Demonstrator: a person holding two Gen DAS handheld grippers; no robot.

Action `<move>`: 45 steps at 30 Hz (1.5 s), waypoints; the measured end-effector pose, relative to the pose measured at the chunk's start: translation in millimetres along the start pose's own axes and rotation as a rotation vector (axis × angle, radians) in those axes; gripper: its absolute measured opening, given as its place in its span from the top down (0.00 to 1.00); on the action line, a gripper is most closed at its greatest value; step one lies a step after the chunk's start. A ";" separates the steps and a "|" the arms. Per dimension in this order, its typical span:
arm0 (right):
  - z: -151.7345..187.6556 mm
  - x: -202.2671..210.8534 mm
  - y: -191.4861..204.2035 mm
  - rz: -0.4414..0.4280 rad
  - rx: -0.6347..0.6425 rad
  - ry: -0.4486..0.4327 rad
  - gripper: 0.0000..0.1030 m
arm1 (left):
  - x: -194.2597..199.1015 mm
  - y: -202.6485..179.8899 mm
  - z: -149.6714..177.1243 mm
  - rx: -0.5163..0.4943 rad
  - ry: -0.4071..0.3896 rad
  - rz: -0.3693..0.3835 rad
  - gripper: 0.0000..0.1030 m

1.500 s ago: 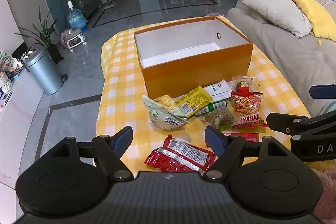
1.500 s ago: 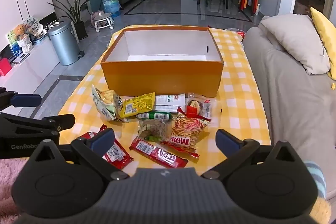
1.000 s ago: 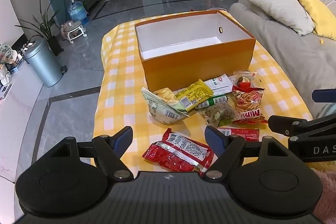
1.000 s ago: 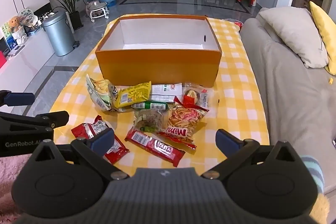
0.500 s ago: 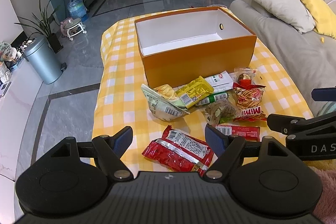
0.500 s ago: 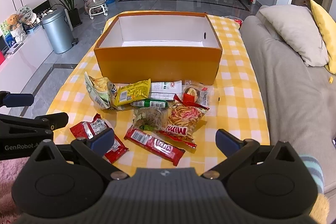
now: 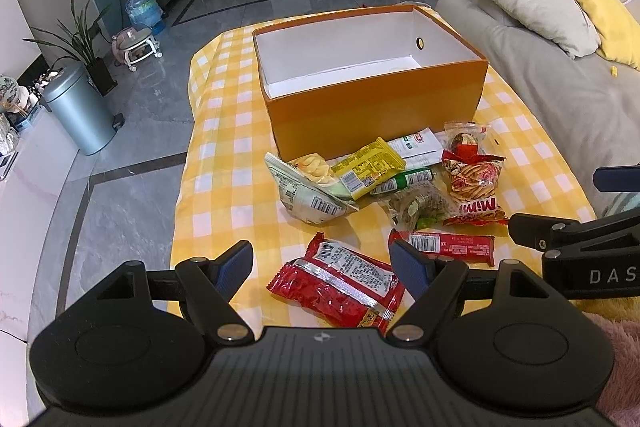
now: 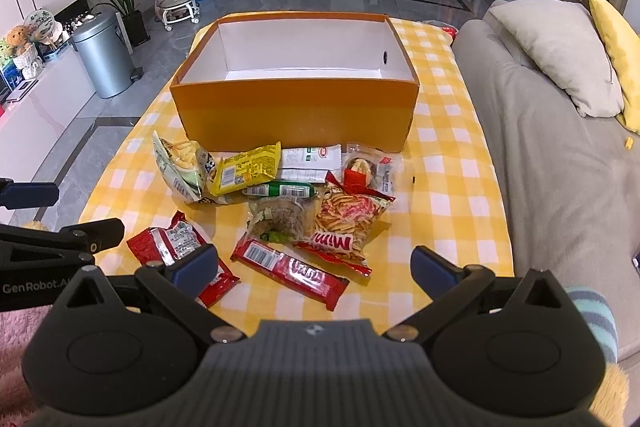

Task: Organize snacks

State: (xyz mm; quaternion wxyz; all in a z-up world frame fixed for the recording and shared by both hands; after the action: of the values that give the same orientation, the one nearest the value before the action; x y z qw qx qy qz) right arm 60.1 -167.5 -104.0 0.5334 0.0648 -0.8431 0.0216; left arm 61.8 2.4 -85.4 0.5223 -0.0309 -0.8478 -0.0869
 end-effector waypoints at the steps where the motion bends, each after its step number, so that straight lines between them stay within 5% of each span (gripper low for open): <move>1: 0.0 -0.1 -0.1 0.000 -0.001 0.001 0.04 | -0.2 -0.4 0.0 0.000 0.001 0.000 0.11; 45: -3.1 -8.4 -1.5 0.004 -0.002 0.017 0.04 | -4.4 -7.5 -1.5 -0.010 0.021 0.026 0.14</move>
State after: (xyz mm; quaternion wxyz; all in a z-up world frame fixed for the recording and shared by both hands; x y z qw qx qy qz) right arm 66.7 -168.0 -110.2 0.5405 0.0623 -0.8387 0.0226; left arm 64.0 -5.1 -89.5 0.5321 -0.0435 -0.8413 -0.0849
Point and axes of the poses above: each gripper's, at about its wrist camera, not at the fingertips, and x roughly against the way its jaws point, y to its left, z to its underside, the point moved 9 cm from there along -x, roughly the way its jaws point, and after that the axes turned 10 degrees about y, right-handed, at the moved point
